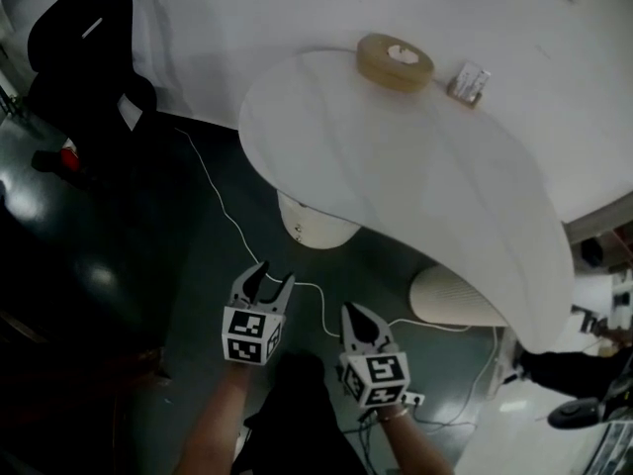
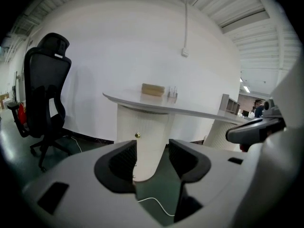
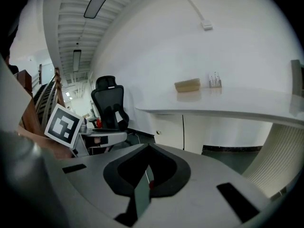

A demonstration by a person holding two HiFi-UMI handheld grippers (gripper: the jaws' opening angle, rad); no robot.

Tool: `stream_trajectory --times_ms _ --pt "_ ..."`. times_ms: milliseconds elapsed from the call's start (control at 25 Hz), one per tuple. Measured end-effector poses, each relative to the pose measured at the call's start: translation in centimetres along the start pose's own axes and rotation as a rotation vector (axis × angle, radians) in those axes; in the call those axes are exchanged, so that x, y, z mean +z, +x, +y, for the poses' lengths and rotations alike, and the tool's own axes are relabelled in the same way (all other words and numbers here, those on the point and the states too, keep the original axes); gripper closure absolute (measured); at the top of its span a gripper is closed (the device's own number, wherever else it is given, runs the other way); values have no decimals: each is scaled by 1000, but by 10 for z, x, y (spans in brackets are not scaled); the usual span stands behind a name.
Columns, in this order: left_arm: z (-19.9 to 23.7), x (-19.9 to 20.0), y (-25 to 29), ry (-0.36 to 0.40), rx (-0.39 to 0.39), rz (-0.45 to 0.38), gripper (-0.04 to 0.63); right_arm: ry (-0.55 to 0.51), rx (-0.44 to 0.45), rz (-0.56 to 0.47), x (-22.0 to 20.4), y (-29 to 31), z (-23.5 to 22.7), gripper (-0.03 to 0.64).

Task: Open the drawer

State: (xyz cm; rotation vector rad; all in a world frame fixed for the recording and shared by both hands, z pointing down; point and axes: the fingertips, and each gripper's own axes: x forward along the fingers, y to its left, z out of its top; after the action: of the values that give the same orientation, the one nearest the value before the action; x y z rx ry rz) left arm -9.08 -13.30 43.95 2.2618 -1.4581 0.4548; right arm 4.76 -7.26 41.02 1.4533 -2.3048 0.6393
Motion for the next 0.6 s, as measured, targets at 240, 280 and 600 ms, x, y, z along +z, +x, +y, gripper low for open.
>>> stream_trajectory --times_ms 240,280,600 --pt "14 -40 50 -3 31 26 390 6 2 61 -46 34 -23 614" --pt "16 -45 58 -6 30 22 390 0 3 66 -52 40 -25 614" --pt "33 -95 115 5 35 3 390 -71 29 61 -102 96 -38 614"
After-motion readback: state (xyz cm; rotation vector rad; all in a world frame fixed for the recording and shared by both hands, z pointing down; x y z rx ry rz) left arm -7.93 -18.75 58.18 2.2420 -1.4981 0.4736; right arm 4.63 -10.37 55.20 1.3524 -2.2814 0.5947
